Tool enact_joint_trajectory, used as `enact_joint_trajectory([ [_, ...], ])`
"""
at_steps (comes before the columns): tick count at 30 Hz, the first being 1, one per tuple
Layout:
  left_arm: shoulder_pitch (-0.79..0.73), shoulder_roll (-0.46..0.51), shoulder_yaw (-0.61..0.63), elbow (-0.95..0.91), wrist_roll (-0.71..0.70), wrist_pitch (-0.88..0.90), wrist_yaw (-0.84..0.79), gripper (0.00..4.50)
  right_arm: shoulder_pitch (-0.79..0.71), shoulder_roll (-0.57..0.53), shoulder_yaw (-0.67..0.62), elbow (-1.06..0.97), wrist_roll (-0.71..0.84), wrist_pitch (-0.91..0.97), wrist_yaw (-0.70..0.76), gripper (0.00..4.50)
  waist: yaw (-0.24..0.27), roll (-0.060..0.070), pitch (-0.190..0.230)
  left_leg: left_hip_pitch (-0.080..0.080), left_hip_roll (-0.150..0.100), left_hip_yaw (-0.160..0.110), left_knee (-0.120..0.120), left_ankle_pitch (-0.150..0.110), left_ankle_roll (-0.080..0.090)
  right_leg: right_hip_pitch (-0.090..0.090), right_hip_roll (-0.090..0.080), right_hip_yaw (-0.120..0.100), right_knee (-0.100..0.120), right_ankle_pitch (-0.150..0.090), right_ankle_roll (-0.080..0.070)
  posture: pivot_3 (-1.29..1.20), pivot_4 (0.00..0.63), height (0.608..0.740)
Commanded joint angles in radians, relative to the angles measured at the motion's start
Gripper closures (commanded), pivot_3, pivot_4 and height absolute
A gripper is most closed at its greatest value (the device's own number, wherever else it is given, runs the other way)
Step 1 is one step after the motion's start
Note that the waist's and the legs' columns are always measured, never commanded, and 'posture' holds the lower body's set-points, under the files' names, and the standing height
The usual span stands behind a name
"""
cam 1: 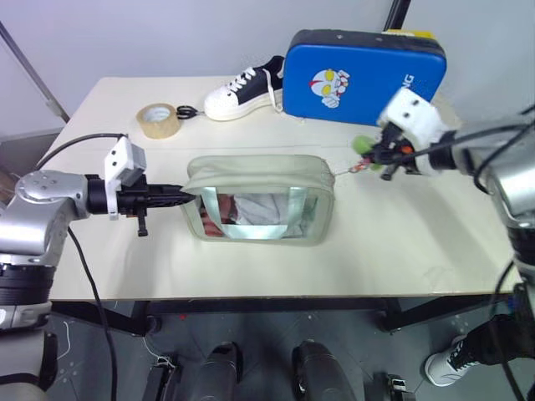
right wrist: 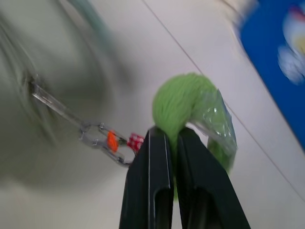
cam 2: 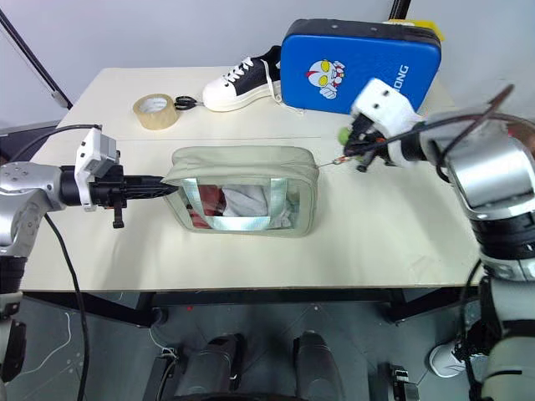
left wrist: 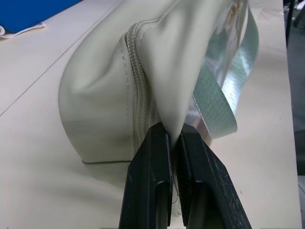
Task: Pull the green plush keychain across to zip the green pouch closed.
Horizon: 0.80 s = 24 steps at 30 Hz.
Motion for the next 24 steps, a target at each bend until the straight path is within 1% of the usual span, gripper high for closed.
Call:
enact_joint_trajectory([
  [1, 0.010, 0.019, 0.034, 0.002, -0.003, 0.002, 0.012, 4.50, 0.130, -0.090, -0.012, 0.018, -0.115, -0.073, -0.074, 4.46, -0.001, 0.000, 0.000, 0.000, 0.000, 0.000, 0.000, 0.000, 0.000, 0.000, 0.000, 0.000, 0.000, 0.000, 0.000, 0.00, 0.150, 0.695],
  [5, 0.020, 0.021, 0.045, -0.008, -0.014, 0.009, 0.027, 4.50, 0.286, -0.080, -0.001, -0.113, -0.096, -0.075, -0.080, 4.46, 0.000, 0.001, 0.000, 0.000, 0.000, 0.001, 0.000, 0.000, 0.000, 0.000, 0.000, 0.001, 0.000, 0.000, 0.000, 0.00, 0.150, 0.695],
  [7, 0.025, 0.022, 0.047, -0.014, -0.020, 0.013, 0.030, 4.50, 0.320, -0.053, 0.006, -0.158, -0.088, -0.060, -0.092, 4.46, -0.001, 0.001, 0.000, 0.000, 0.000, 0.000, 0.000, 0.000, 0.000, 0.000, 0.000, 0.001, 0.000, 0.000, 0.000, 0.00, 0.150, 0.695],
  [12, 0.021, 0.025, 0.045, -0.008, -0.023, 0.014, 0.031, 4.50, 0.302, 0.063, 0.017, -0.199, -0.051, 0.009, -0.137, 4.46, -0.002, 0.000, 0.000, 0.004, 0.001, 0.000, 0.000, 0.000, 0.000, 0.004, 0.001, 0.001, 0.000, 0.000, 0.000, 0.00, 0.150, 0.695],
  [16, 0.025, 0.026, 0.047, -0.014, -0.028, 0.015, 0.034, 4.50, 0.266, 0.143, 0.017, -0.191, -0.047, 0.064, -0.172, 4.46, -0.001, 0.000, 0.000, 0.005, 0.001, 0.000, 0.000, 0.000, 0.000, 0.005, 0.001, 0.001, 0.000, 0.000, 0.000, 0.00, 0.150, 0.695],
  [19, 0.026, 0.025, 0.049, -0.014, -0.030, 0.014, 0.036, 4.50, 0.272, 0.168, 0.032, -0.207, -0.049, 0.080, -0.184, 4.46, 0.000, 0.000, 0.000, 0.005, 0.001, 0.000, 0.000, 0.000, 0.000, 0.005, 0.001, 0.000, 0.000, 0.000, 0.000, 0.00, 0.150, 0.695],
  [22, 0.025, 0.021, 0.047, -0.012, -0.032, 0.013, 0.039, 4.50, 0.284, 0.171, 0.061, -0.218, -0.063, 0.076, -0.187, 4.46, -0.001, 0.000, 0.000, 0.005, 0.001, 0.000, 0.000, 0.000, 0.000, 0.005, 0.001, 0.000, -0.001, 0.000, 0.000, 0.00, 0.150, 0.695],
  [24, 0.023, 0.016, 0.042, -0.014, -0.033, 0.011, 0.040, 4.50, 0.274, 0.178, 0.055, -0.217, -0.057, 0.080, -0.191, 4.46, -0.001, 0.000, 0.000, 0.005, 0.001, 0.000, 0.000, 0.000, 0.000, 0.005, 0.001, 0.000, -0.001, 0.000, 0.000, 0.00, 0.150, 0.695],
])
